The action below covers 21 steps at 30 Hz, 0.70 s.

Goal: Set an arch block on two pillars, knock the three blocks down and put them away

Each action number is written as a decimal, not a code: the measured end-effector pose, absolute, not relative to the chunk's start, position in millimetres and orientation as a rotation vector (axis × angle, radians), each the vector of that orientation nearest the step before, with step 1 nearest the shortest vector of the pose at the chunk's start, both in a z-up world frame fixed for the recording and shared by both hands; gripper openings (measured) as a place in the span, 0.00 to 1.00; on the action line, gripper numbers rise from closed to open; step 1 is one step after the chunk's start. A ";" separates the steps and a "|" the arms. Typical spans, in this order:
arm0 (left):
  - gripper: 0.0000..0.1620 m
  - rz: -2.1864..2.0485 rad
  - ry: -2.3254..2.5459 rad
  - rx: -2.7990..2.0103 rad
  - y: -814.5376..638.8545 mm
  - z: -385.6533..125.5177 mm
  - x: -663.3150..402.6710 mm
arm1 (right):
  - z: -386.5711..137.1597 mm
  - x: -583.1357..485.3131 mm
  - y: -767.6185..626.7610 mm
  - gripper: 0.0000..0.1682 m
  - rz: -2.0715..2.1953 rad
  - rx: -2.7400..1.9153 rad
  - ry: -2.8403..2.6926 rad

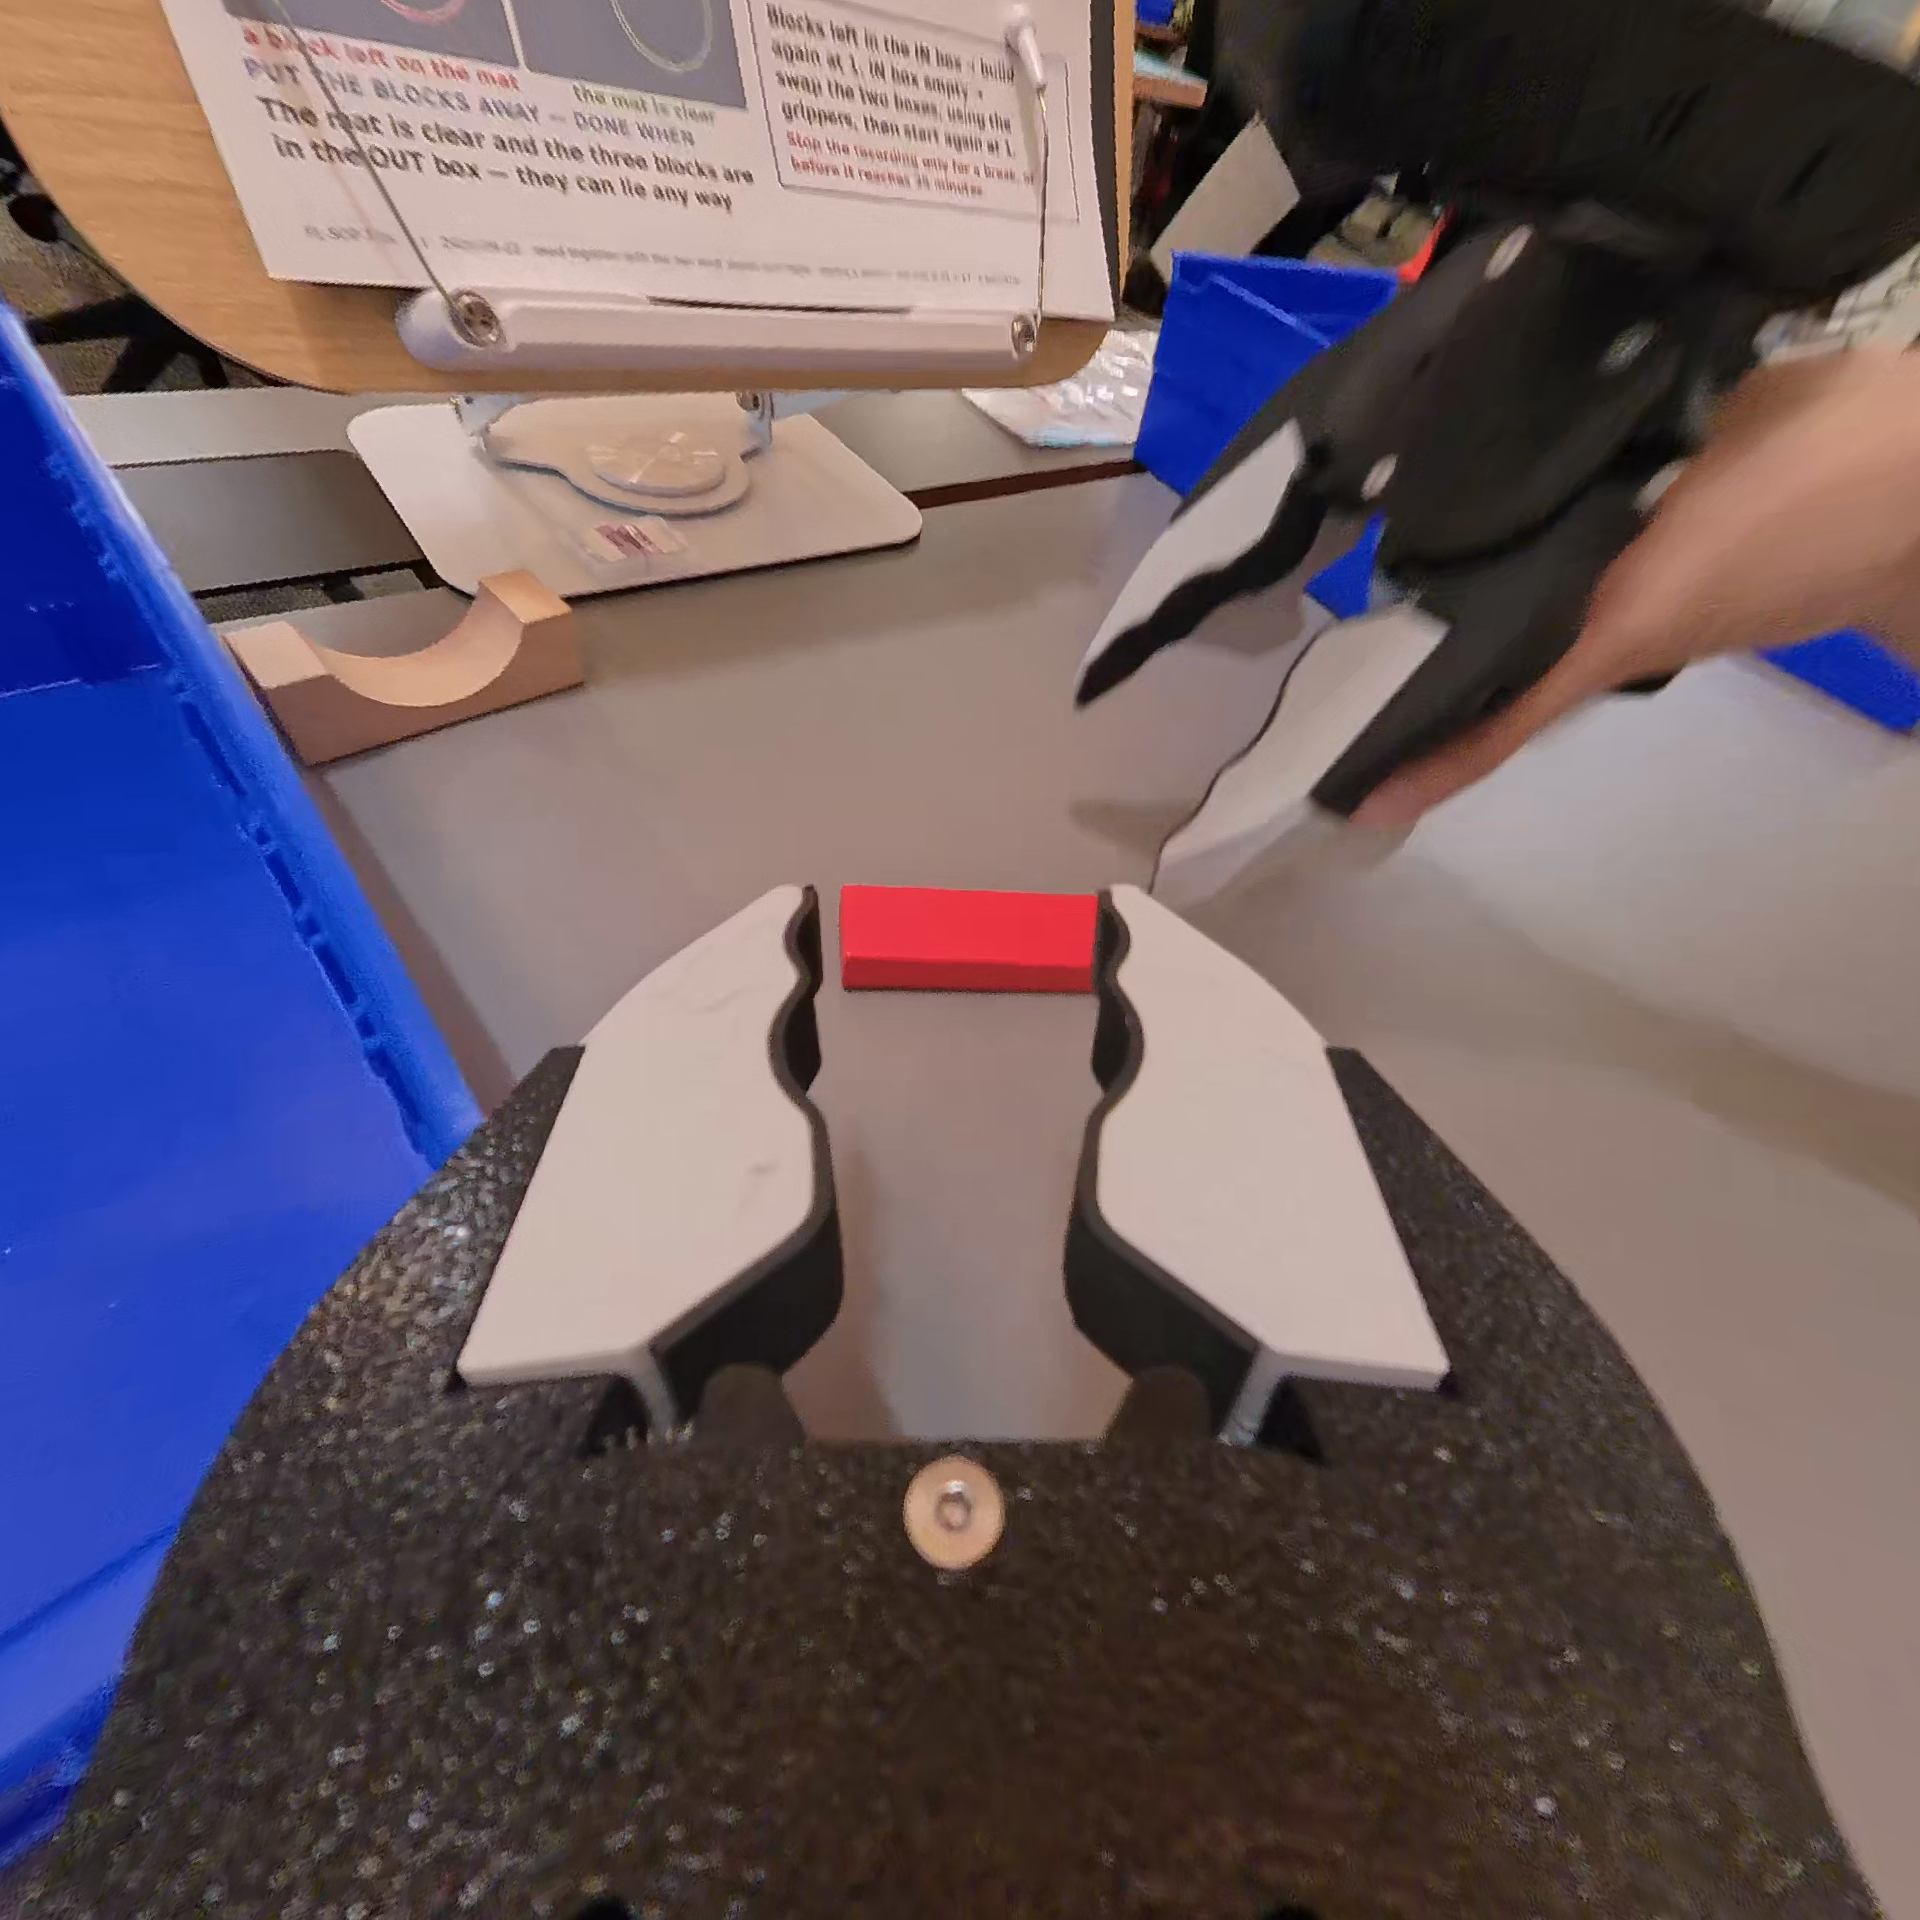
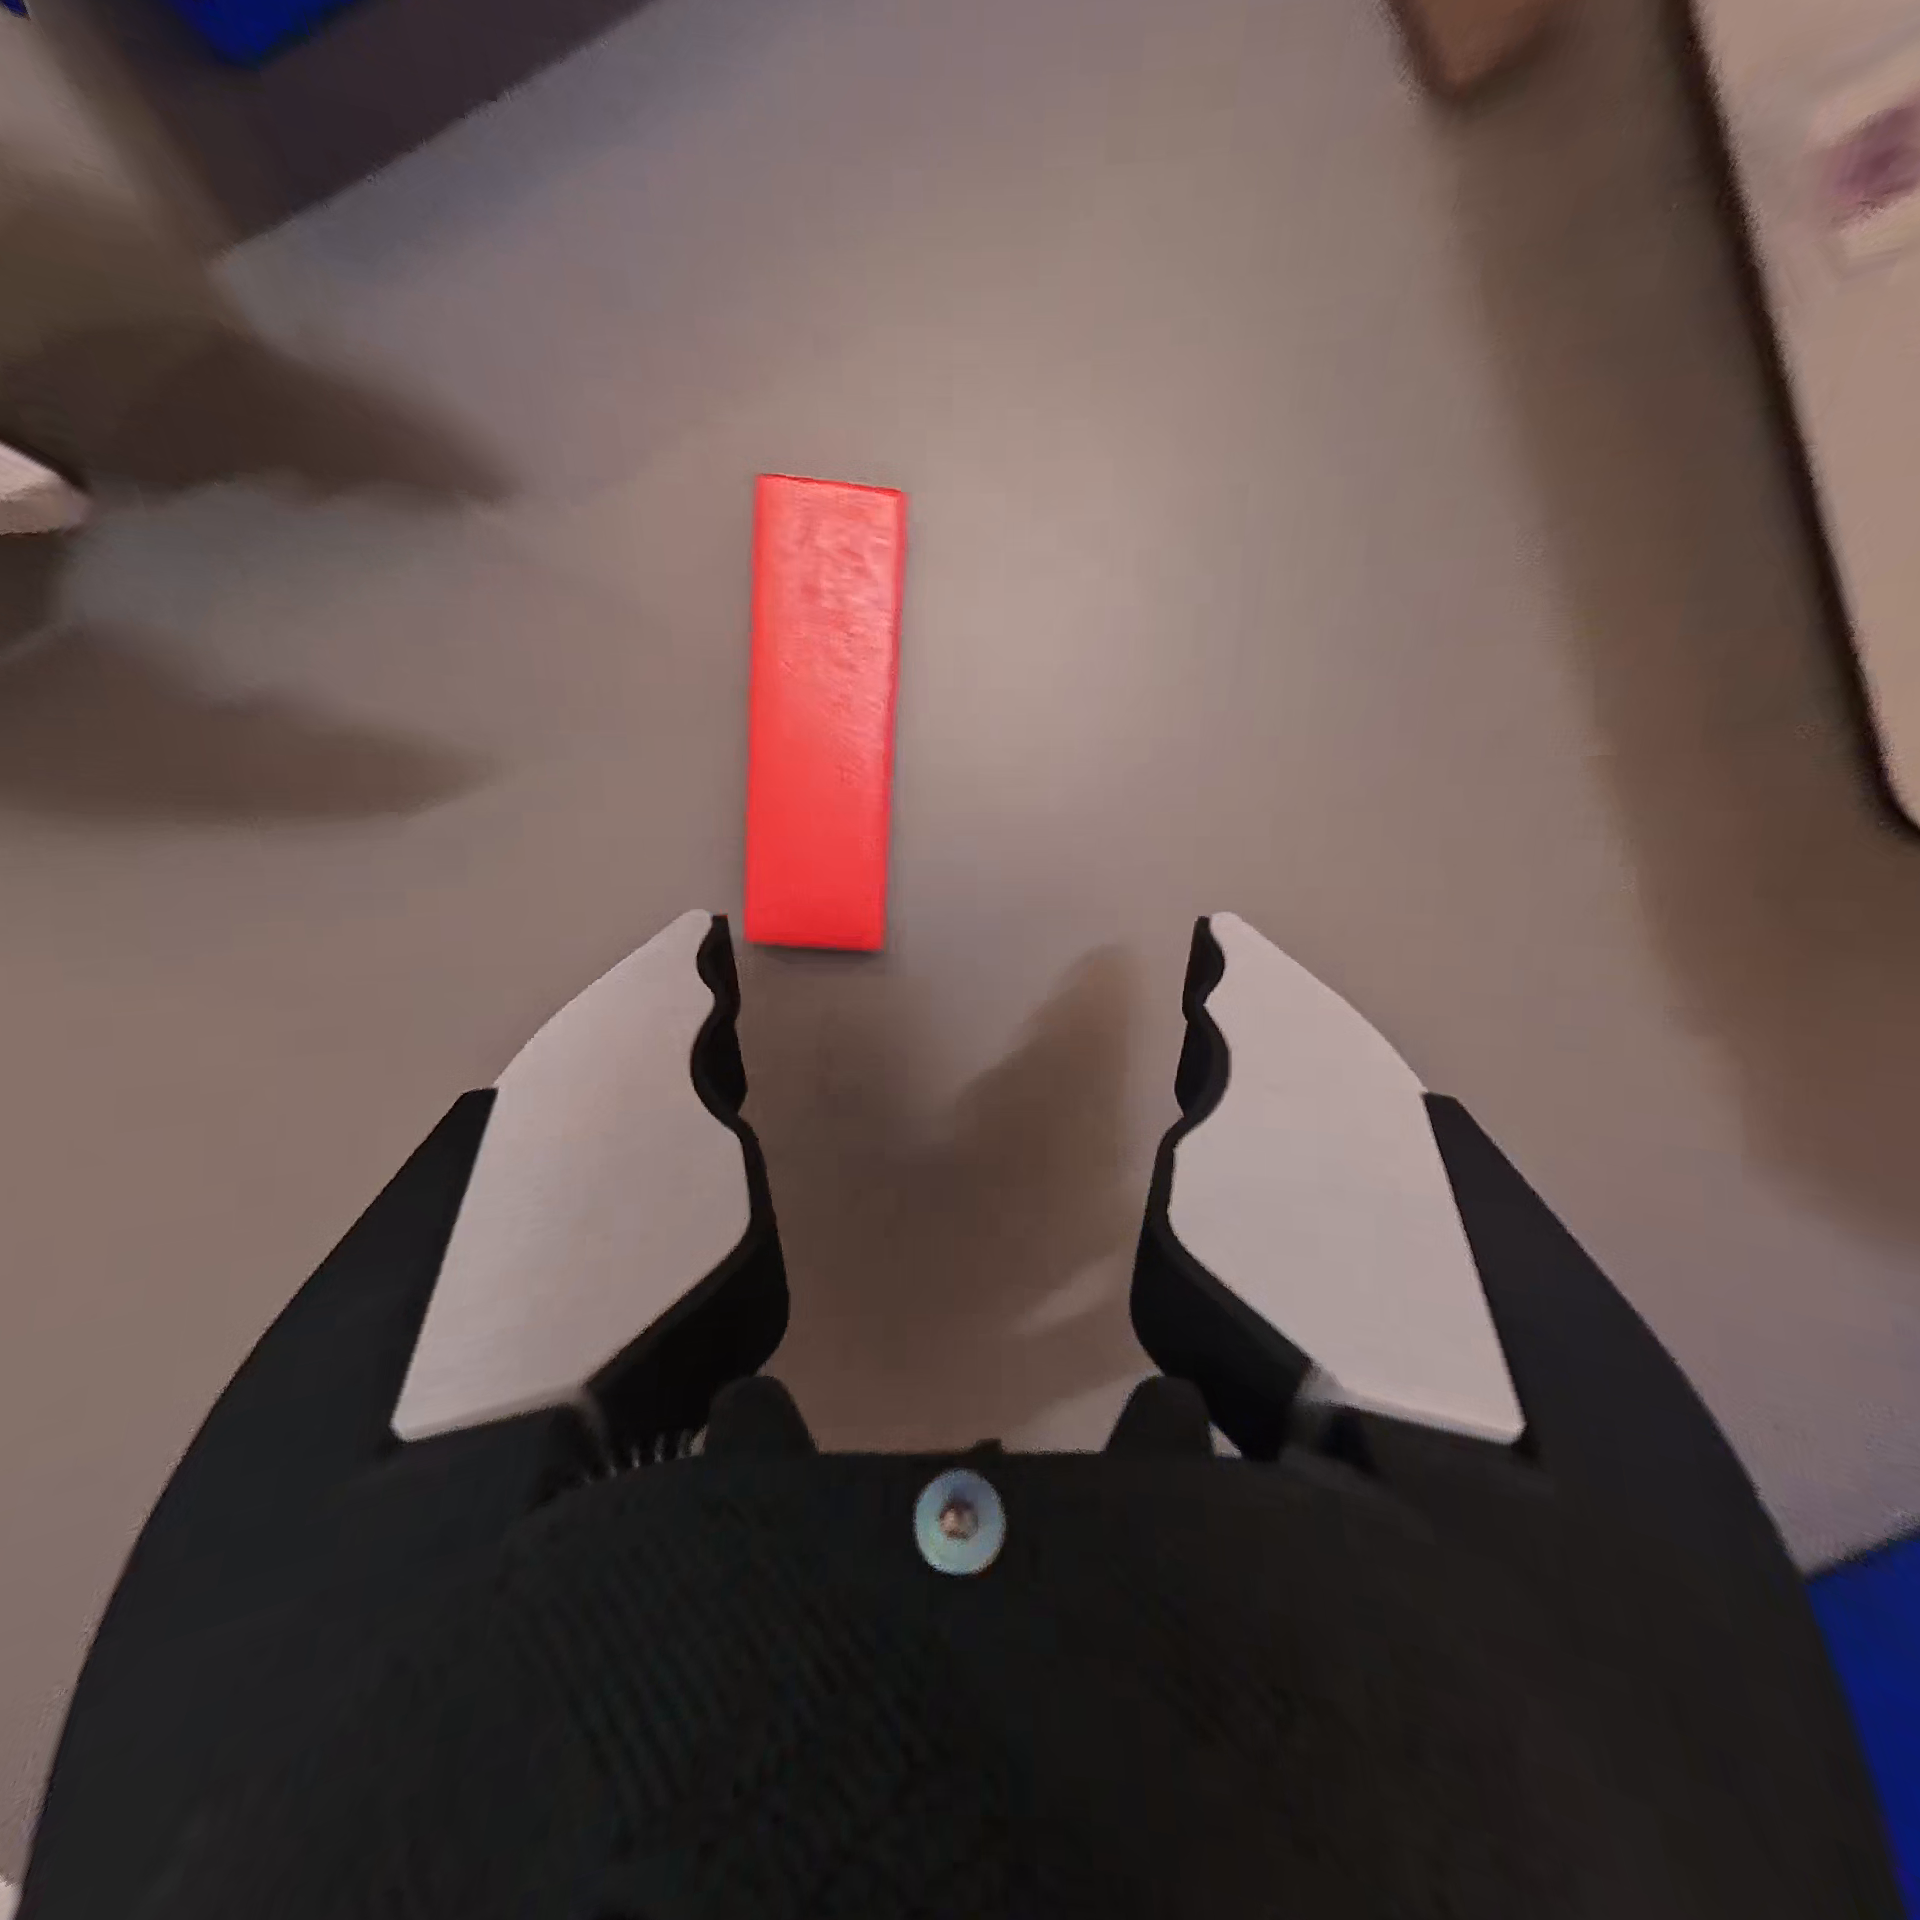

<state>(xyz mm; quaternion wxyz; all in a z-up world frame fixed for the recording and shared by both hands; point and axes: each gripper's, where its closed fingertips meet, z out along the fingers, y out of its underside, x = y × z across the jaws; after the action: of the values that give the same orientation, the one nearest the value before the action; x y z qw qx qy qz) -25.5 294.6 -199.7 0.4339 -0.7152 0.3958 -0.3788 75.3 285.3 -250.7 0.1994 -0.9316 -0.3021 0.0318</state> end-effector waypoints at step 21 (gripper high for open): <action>0.29 -1.094 0.887 -1.729 299.1 -178.4 -37.3 | -261.4 90.3 277.7 0.19 -0.044 -2.660 -0.934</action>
<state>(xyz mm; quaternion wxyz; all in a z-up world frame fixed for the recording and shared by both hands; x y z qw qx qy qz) -37.3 299.1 -178.4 0.4403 -0.6962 0.3570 -0.4404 90.3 277.7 -261.4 0.1604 -0.9312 -0.3269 -0.0155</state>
